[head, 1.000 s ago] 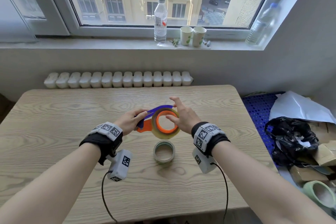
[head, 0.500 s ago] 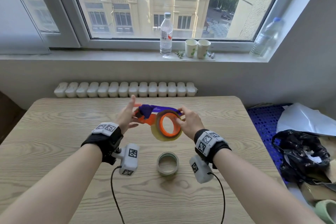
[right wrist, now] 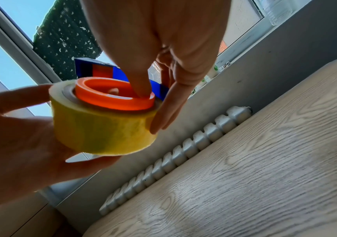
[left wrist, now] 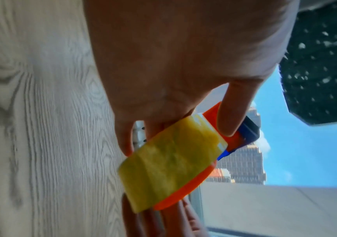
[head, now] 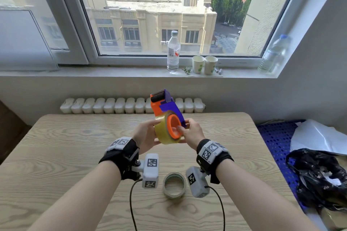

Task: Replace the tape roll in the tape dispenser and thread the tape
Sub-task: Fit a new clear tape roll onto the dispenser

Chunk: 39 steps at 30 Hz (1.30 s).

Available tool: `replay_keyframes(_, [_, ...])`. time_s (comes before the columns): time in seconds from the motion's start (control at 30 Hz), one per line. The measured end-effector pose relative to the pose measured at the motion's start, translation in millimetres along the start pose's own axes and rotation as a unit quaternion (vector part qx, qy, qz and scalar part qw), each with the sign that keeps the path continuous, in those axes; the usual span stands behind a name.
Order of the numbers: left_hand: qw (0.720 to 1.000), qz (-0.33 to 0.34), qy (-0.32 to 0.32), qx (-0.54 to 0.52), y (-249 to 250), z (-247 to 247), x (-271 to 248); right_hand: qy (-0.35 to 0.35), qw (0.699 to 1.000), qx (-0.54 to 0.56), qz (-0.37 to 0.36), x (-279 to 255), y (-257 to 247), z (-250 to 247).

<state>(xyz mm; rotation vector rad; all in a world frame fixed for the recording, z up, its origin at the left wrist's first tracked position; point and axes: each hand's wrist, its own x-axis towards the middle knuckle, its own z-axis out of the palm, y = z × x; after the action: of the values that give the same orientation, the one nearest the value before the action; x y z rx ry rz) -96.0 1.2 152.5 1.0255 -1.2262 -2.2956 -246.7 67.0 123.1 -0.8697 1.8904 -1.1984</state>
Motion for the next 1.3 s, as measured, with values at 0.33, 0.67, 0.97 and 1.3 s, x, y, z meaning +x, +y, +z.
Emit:
replay_keyframes(0.33, [0.998, 0.031, -0.043, -0.015, 4, 10, 7, -0.007, 1.000, 0.008, -0.018, -1, -9, -7])
replay_keyframes(0.67, [0.998, 0.057, 0.015, 0.032, 5, 22, 15, -0.108, 0.988, 0.094, -0.054, -12, -30, -2])
replay_keyframes(0.97, [0.997, 0.056, -0.022, 0.045, 6, 23, 11, -0.042, 0.995, 0.083, -0.021, -5, -33, 1])
replay_keyframes(1.3, [0.995, 0.066, -0.007, 0.072, 6, 19, 11, -0.129, 0.983, 0.129, -0.024, -11, -31, -5])
